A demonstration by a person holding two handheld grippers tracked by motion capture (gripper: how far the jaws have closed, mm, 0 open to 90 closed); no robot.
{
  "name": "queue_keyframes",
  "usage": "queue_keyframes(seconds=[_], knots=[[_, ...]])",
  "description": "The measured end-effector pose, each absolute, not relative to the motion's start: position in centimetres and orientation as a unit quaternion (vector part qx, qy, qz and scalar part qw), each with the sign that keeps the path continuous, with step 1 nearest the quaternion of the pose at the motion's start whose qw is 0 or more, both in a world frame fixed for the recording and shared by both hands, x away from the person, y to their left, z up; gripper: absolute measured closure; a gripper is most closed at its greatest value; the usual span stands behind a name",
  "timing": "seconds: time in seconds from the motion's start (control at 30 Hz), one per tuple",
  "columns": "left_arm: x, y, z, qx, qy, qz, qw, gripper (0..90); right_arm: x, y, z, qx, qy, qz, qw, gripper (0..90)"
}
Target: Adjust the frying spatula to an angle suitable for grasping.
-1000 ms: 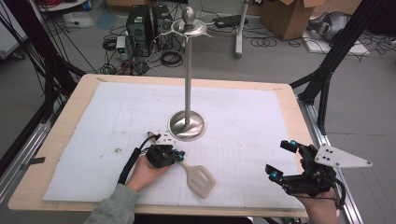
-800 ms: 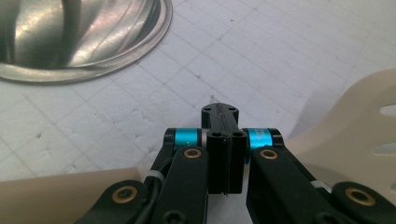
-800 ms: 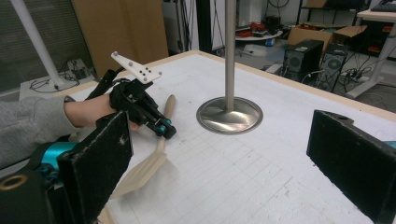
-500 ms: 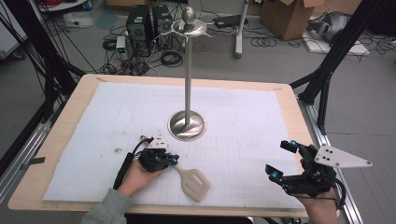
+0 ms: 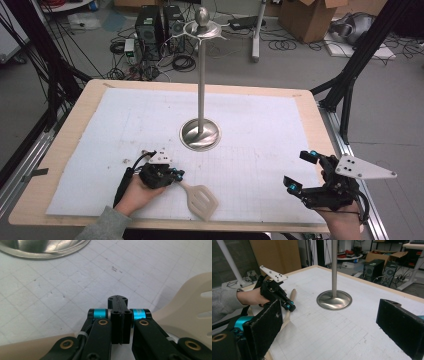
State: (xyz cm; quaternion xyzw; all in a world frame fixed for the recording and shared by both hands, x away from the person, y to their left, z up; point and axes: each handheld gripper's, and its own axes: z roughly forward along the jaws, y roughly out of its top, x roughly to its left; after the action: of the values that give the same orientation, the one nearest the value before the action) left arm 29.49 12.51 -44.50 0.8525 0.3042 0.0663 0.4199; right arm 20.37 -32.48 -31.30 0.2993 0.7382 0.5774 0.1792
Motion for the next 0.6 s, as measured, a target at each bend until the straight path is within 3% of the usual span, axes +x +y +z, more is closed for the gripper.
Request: queue_keyframes(seconds=[0.6], knots=[[28.0,15.1,-44.3,0.854,0.302,0.077,0.416,89.8,20.5,-32.2,-31.3,0.299,0.738,0.578,0.175,6.1]])
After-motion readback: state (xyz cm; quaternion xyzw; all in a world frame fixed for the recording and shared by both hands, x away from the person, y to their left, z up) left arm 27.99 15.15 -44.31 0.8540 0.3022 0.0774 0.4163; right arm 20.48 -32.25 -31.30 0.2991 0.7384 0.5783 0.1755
